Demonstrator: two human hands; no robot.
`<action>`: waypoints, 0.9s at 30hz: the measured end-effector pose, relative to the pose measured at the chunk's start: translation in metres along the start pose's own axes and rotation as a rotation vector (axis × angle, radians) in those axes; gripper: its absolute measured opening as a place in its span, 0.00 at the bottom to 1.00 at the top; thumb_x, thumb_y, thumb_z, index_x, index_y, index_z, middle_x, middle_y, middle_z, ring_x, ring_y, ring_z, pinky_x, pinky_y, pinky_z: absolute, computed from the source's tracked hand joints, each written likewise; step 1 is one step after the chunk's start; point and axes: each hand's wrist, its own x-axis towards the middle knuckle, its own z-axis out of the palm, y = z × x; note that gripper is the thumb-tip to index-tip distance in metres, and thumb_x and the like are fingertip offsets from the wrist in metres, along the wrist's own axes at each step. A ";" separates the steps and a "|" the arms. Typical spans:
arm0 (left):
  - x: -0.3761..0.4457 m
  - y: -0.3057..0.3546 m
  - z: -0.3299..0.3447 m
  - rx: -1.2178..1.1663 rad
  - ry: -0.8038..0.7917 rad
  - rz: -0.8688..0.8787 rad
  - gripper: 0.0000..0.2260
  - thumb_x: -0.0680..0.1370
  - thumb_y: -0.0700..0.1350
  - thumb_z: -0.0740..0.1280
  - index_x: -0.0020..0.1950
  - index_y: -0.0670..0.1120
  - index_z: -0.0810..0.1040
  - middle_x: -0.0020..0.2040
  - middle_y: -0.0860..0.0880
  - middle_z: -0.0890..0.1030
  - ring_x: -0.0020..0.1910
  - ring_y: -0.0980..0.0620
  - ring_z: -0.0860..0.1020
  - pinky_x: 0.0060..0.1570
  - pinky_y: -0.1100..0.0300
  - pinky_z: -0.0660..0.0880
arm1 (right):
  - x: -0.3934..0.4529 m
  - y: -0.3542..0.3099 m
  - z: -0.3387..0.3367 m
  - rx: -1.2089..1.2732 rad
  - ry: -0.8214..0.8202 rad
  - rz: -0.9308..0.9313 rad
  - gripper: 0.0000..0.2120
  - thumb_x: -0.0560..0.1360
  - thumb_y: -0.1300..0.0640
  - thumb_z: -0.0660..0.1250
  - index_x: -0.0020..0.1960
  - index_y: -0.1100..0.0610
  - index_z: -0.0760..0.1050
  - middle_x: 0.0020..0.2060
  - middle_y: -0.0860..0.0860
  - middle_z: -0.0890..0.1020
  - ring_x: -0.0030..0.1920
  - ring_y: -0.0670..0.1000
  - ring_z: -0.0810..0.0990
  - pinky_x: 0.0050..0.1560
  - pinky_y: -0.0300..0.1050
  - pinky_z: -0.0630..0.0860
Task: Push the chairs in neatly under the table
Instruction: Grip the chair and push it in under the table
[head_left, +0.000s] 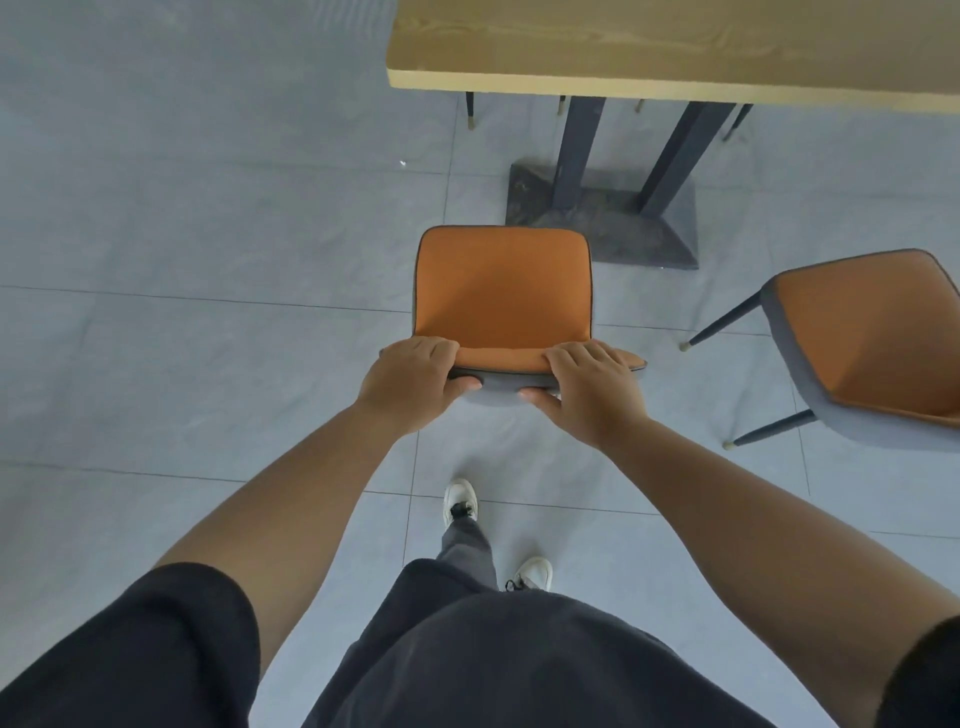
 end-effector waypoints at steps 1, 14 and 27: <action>0.007 -0.004 -0.001 -0.011 -0.004 -0.004 0.23 0.76 0.65 0.55 0.50 0.45 0.73 0.47 0.49 0.79 0.47 0.48 0.75 0.46 0.51 0.74 | 0.007 0.003 0.000 -0.001 -0.002 0.001 0.24 0.73 0.36 0.61 0.48 0.58 0.75 0.45 0.52 0.82 0.48 0.57 0.78 0.56 0.53 0.71; 0.138 -0.086 -0.031 0.005 -0.048 0.062 0.25 0.75 0.67 0.51 0.49 0.46 0.72 0.44 0.50 0.78 0.42 0.50 0.74 0.44 0.51 0.76 | 0.145 0.027 0.005 -0.011 0.011 0.096 0.26 0.72 0.36 0.61 0.55 0.58 0.76 0.49 0.53 0.82 0.50 0.59 0.78 0.55 0.52 0.71; 0.207 -0.141 -0.045 0.032 -0.046 0.079 0.24 0.77 0.65 0.55 0.50 0.45 0.72 0.45 0.49 0.78 0.43 0.48 0.74 0.44 0.50 0.75 | 0.230 0.038 0.016 0.007 -0.043 0.098 0.25 0.73 0.34 0.59 0.50 0.56 0.76 0.46 0.52 0.82 0.48 0.58 0.77 0.53 0.52 0.71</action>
